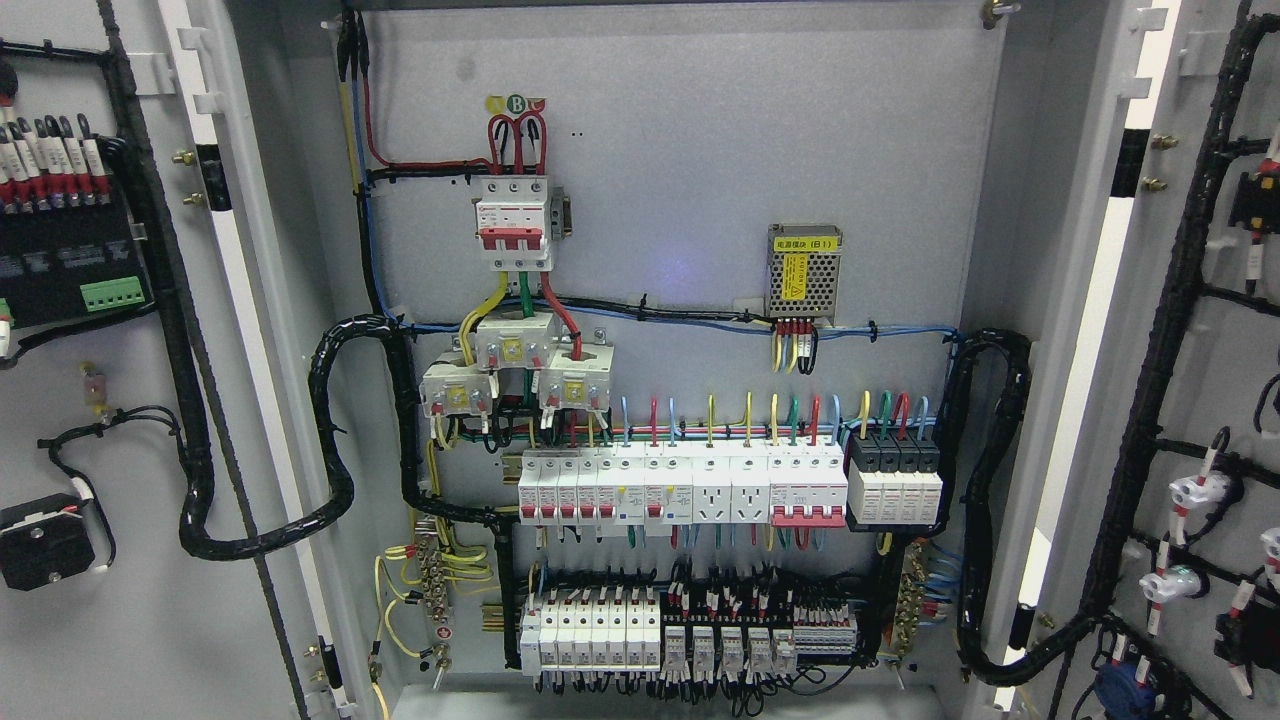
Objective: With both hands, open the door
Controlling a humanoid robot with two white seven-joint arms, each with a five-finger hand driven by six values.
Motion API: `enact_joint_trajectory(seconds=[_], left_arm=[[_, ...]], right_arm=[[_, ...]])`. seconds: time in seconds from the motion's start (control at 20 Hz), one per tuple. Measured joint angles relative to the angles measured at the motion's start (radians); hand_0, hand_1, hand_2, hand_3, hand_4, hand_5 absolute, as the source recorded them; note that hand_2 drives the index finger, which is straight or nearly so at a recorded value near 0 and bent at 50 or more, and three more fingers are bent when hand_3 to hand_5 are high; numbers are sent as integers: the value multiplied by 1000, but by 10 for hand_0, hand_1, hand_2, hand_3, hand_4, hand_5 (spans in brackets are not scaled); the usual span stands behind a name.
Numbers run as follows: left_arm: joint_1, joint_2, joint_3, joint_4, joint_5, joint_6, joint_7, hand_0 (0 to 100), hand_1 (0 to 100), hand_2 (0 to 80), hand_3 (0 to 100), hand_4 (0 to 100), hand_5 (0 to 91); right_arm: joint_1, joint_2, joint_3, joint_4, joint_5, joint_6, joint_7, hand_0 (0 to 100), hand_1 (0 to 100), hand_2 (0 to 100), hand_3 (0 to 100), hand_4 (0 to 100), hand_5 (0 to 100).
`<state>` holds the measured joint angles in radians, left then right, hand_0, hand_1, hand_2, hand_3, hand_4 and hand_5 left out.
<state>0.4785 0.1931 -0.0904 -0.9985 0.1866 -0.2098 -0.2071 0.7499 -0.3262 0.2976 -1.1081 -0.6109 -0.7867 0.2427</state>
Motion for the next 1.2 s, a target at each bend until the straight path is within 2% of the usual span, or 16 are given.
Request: enact_joint_trajectory(seconds=[0.25,0.55,0.8,1.0,1.2], left_arm=[[-81,-31,-1,190,-17,2,0,0,0,0,0,31,0],[-182,-70,-2,421,-24,0,-2,0,0,0,0,30,0],[-232,-100,-3,577,-27,-3,-5,0,0,0,0,30,0],[-252,-128,-3,677,-28,-4,-3,0,0,0,0,30,0],[-271,-148,-1,766,-28,-6,1,0,0,0,0,30,0]], right_arm=[[-117,73,6,242,2,1,-5,107,0,0,0,0,0],[-299,165,10,559,34,12,-6,107,0,0,0,0,0],[-403,223,2,743,76,177,-15,107,0,0,0,0,0],[-478,255,-6,854,112,285,-47,107,0,0,0,0,0],[-539,277,-15,937,162,372,-60,107,0,0,0,0,0]])
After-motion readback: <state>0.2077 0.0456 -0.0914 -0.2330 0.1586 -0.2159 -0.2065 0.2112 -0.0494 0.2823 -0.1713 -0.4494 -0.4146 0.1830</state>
